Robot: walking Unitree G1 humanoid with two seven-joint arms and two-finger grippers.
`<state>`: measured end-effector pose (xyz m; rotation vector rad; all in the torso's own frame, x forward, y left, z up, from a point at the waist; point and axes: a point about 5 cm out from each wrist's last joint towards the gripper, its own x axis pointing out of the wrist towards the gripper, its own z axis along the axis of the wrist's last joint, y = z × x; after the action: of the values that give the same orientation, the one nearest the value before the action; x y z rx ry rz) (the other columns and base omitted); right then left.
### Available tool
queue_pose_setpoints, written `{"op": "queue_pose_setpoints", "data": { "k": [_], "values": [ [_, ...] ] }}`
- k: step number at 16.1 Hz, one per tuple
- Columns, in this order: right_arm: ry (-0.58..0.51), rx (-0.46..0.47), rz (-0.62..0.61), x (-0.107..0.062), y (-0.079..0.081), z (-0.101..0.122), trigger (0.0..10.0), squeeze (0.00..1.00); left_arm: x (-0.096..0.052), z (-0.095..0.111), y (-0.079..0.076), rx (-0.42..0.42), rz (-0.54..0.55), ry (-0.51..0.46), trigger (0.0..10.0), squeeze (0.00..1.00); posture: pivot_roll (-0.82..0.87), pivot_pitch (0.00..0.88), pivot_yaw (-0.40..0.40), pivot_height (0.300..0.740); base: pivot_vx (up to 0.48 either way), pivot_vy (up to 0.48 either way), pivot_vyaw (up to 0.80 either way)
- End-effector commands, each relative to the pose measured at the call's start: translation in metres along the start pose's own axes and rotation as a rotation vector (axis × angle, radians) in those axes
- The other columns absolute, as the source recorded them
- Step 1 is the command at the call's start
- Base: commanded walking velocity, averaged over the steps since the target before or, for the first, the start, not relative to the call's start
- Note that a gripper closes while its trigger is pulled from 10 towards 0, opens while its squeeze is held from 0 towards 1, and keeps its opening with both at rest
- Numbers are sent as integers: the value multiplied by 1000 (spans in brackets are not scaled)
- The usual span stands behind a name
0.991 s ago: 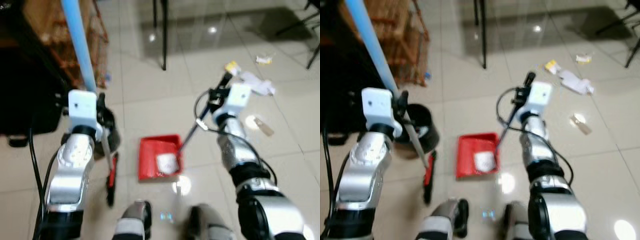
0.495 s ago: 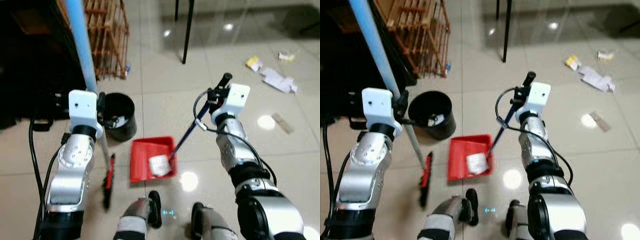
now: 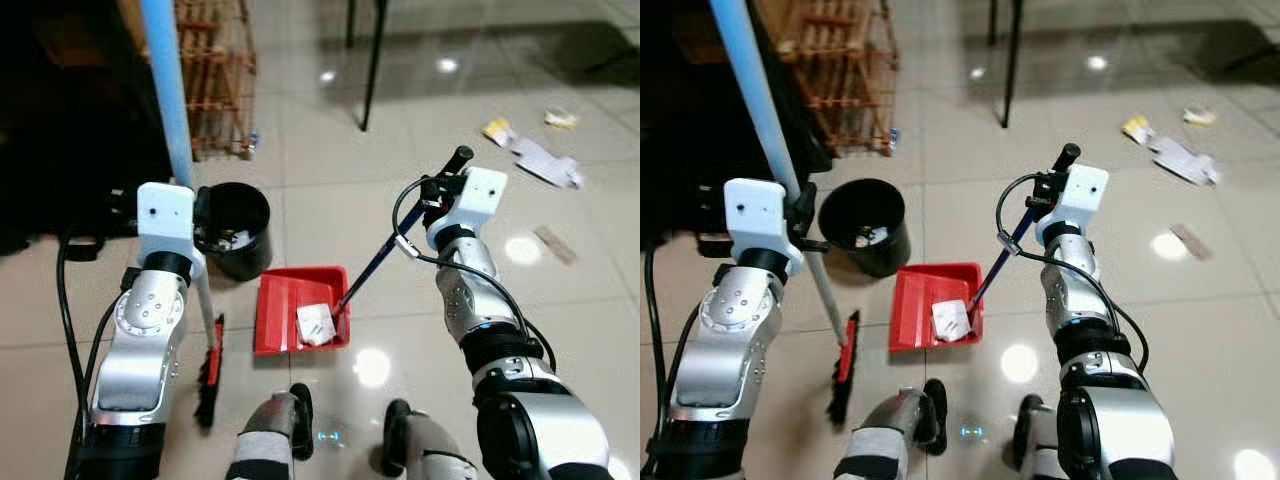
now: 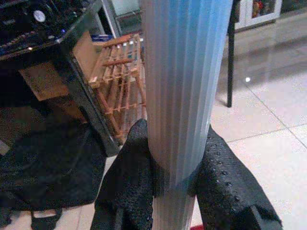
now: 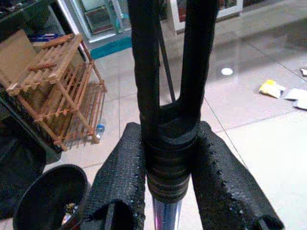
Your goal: Sweep floor
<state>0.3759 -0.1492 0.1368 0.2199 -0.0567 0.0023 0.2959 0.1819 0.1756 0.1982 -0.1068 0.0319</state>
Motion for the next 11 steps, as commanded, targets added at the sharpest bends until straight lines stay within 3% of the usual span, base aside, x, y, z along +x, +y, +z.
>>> {"op": "queue_pose_setpoints", "data": {
  "k": [1, 6, 10, 11],
  "values": [
    [-27, 3, 8, 1, 2, 5, 10000, 0, -2, 9, 4, 14, 12, -42, 10000, 0, 84, 246, 67, 740, 0, 255, 0],
    [-26, -3, 13, 1, 3, 4, 10000, 0, -2, 8, 6, 20, 18, -37, 10000, 0, 86, 248, 68, 740, 0, 254, 0],
    [-25, -5, 12, 0, 3, 4, 10000, 0, -2, 8, 7, 19, 20, -35, 10000, 0, 84, 249, 68, 740, 0, 0, 0],
    [-24, -5, 12, 0, 3, 4, 10000, 0, -2, 8, 7, 18, 19, -35, 10000, 0, 86, 249, 67, 740, 0, 454, 0]
  ]
}}
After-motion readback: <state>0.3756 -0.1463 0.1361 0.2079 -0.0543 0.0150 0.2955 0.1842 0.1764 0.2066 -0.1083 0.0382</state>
